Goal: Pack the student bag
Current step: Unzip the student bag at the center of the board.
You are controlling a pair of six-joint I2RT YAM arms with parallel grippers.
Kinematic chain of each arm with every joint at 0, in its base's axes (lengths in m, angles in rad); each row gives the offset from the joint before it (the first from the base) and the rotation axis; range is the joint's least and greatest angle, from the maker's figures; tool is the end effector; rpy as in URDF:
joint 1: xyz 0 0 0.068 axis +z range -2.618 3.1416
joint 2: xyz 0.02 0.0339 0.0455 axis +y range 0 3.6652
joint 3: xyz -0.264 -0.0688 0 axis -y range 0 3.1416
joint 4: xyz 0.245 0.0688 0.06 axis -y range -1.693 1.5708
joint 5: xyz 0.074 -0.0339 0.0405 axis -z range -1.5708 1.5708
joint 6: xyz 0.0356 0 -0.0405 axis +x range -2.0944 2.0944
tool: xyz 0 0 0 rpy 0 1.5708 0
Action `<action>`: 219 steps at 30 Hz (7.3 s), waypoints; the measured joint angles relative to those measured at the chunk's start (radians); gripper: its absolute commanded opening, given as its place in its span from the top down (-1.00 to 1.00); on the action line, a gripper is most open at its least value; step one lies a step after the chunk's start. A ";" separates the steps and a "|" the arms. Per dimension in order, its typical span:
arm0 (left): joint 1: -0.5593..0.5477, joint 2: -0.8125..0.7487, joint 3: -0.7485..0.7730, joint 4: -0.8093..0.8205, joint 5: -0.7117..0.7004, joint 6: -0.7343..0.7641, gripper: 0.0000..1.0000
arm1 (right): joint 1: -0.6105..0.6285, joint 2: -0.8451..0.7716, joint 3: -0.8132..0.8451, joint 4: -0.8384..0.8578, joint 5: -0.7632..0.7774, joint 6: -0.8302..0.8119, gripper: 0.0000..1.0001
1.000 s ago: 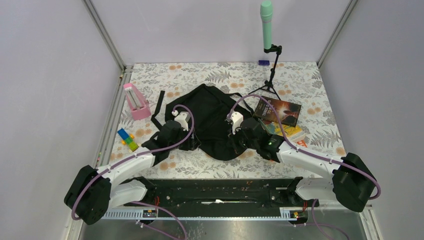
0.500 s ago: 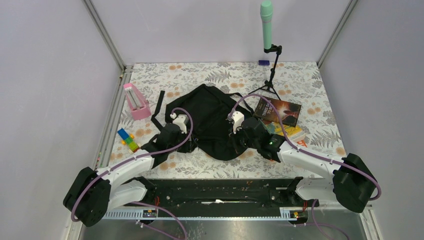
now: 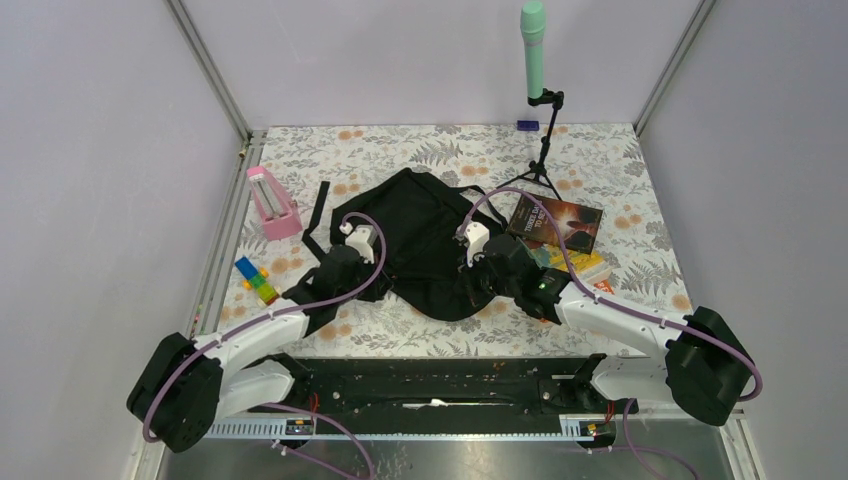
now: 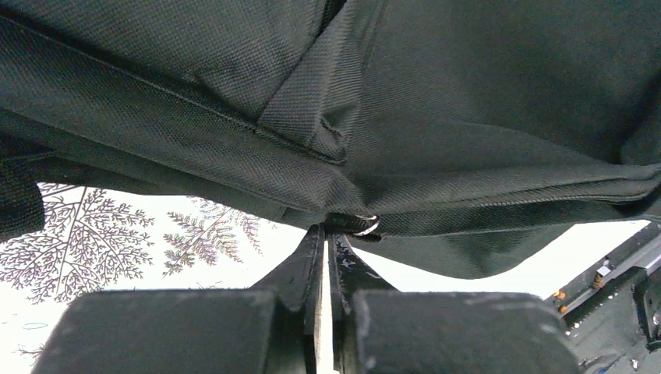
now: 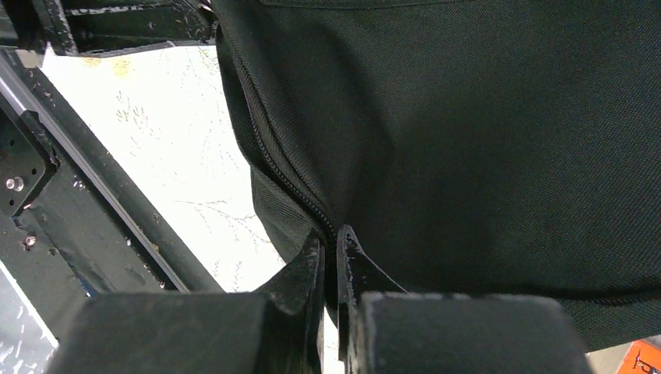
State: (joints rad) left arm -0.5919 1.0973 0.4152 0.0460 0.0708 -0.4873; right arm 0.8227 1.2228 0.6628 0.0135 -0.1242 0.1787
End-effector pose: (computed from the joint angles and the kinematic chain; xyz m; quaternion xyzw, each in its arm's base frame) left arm 0.1776 -0.1224 0.1755 0.0626 0.8902 -0.2584 0.3700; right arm 0.1756 0.1956 0.2256 -0.3042 0.8157 0.2822 0.4031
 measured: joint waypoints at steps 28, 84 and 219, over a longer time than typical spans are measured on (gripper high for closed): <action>-0.241 -0.097 0.063 -0.051 0.016 -0.005 1.00 | -0.006 0.043 0.000 0.027 -0.028 0.057 1.00; -0.272 -0.174 0.234 -0.329 -0.250 -0.240 -0.98 | 0.081 -0.202 -0.019 -0.074 -0.003 0.271 -0.06; -0.480 -0.151 0.349 -0.236 -0.283 0.113 -0.74 | -0.155 -0.333 -0.126 -0.237 -0.081 0.241 1.00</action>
State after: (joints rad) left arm -1.0714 0.9459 0.7639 -0.1902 -0.2123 -0.3744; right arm 0.6674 0.8894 0.5373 -0.2237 -0.2050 0.4198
